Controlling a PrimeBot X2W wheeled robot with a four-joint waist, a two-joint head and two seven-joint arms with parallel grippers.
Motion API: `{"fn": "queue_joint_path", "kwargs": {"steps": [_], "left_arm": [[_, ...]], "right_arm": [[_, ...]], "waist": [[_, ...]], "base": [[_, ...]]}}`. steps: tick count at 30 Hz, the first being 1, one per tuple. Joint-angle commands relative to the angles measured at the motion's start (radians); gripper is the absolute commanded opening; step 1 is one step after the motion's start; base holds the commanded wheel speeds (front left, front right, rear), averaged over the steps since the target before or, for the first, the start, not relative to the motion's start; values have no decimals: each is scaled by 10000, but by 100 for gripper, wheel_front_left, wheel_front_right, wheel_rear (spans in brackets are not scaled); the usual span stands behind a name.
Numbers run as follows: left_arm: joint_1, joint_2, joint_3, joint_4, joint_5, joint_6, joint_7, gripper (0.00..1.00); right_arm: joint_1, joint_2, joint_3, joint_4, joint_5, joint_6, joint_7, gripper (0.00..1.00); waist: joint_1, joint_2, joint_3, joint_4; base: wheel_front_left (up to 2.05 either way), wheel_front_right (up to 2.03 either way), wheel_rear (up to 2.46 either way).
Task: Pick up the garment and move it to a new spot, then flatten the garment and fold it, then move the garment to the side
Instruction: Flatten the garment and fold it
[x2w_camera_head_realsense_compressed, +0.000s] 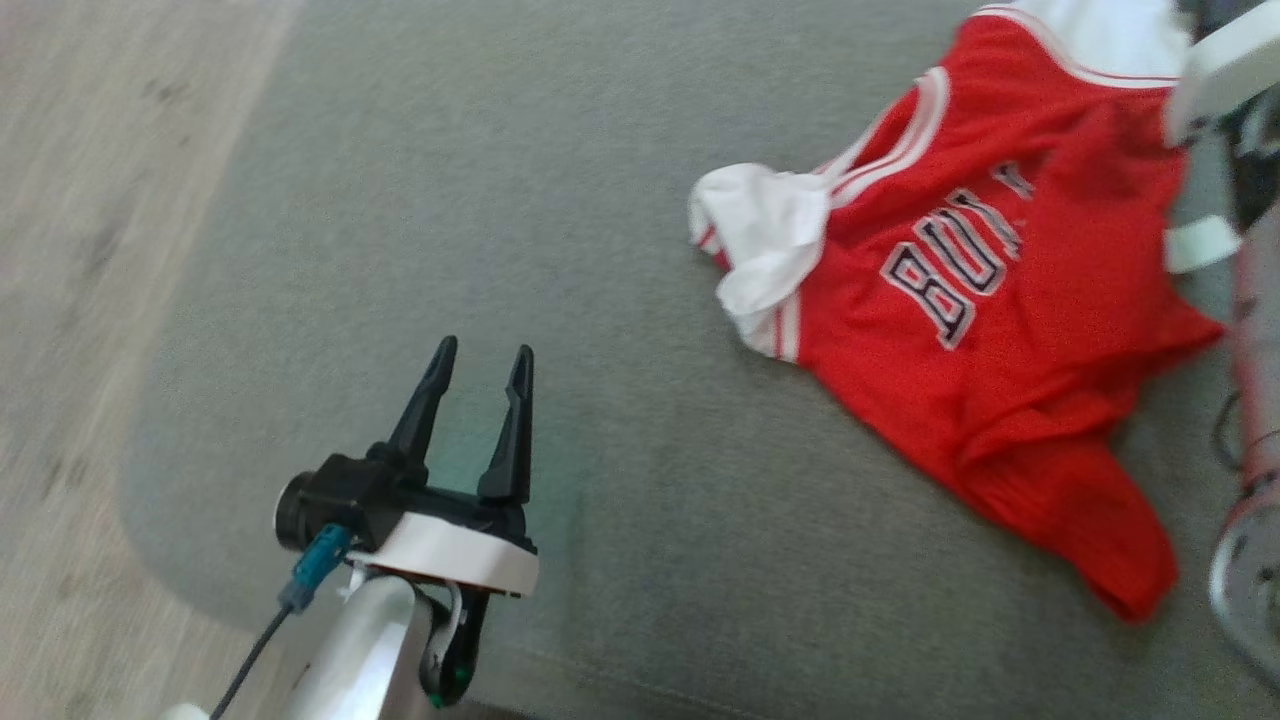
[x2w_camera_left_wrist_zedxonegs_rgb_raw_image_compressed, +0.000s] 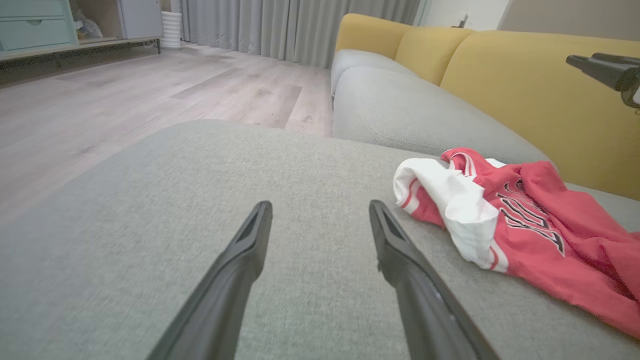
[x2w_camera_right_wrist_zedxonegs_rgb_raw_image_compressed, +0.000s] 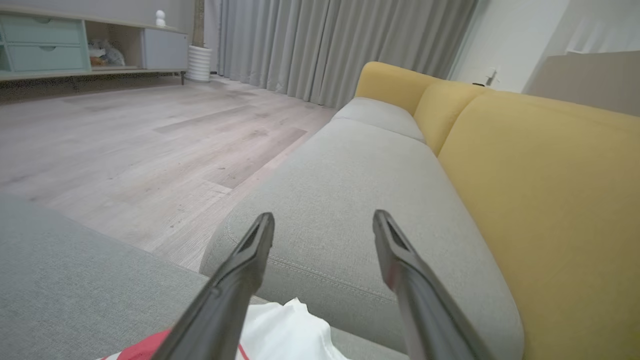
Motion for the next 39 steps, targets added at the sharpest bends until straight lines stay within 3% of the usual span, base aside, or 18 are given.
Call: {"fn": "queue_joint_path", "kwargs": {"steps": [1,7,10,13,15,20,30,39], "left_arm": [[-224,67,442,-330,111,-70,-93,100],[43,66,882,-389,358,-169,-93,100],[137,66,969,-374,422,-189,-93,100],[232,70,1073,-345,488,-220,-93,100],[281,86,1165,-344,529,-235,-93,100],[78,223,1219,-243,645,-287,-93,100],[-1342,645,322,1323,1050,-347,710,100],[-2391,983,225,3041,1672,442,943,100]], "right_arm": [[5,352,94,-292,114,-19,-243,100],[1660,1441,692,-1170,1504,-19,-674,100],[2491,1515,1202,-1918,2357,-19,-679,100],[4110,1529,2387,-3240,4229,-19,-682,100],[5345,1531,3031,-4192,4855,-19,-683,100],[7693,1533,3441,-6132,6317,-19,-684,100],[8637,1534,3611,-7269,6715,-19,-667,100],[8674,1534,3797,-7235,6902,-19,-665,100]], "waist": [[0,0,-388,-609],[0,0,-1147,-1866],[0,0,-1346,-2163],[0,0,-1522,-2513],[0,0,-1555,-2775],[0,0,-1372,-3353],[0,0,-767,-4333],[0,0,-523,-4706]], "base": [[0,0,0],[0,0,0],[0,0,0],[0,0,0],[0,0,0],[0,0,0],[0,0,0],[0,0,0]]}}
